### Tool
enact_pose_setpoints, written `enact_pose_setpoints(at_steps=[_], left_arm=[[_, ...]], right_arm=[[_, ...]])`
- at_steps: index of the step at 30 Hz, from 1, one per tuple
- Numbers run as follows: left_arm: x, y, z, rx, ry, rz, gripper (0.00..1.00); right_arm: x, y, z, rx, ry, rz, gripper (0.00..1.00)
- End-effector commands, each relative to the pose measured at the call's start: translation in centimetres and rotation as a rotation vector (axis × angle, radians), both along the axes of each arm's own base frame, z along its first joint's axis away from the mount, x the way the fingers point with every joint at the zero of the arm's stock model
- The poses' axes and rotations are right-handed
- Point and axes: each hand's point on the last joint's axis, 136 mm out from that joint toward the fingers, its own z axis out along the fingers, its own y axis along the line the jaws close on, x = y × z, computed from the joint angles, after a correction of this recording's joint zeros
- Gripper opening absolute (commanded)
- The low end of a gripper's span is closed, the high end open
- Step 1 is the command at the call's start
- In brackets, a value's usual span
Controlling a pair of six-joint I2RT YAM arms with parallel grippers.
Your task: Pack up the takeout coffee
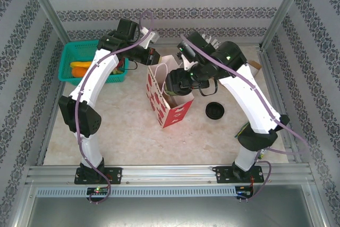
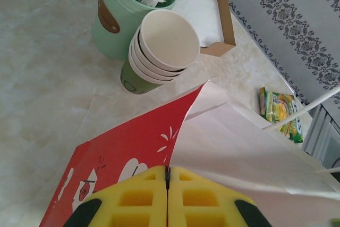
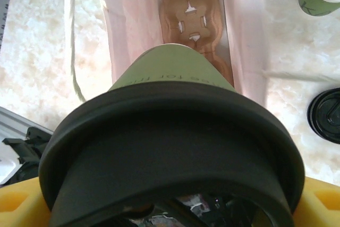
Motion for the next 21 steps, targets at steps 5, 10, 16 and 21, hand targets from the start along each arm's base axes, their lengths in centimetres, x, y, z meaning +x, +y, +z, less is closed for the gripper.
enact_pose_setpoints(at_steps=[5,10,16,21], left_arm=[[-0.5,0.6,1.5,0.001,-0.017,0.065,0.25],[-0.9,0.7,2.3,-0.011,-0.041,0.064,0.37],[-2.4,-0.1,3.1,-0.049,-0.074,-0.037,0.41],[-3.3,0.2,3.5,-0.038,-0.112,-0.059,0.43]], right_arm=[[-2.1,-1.8,-2.9,-0.183,0.128,0.052,0.47],[-2.1,-1.8,-3.3,-0.197,0.133,0.056,0.48],[-1.7,-0.7,-3.8,-0.164,0.135,0.068,0.47],[-0.7,0.3,-4.3,-0.149,0.122,0.068,0.47]])
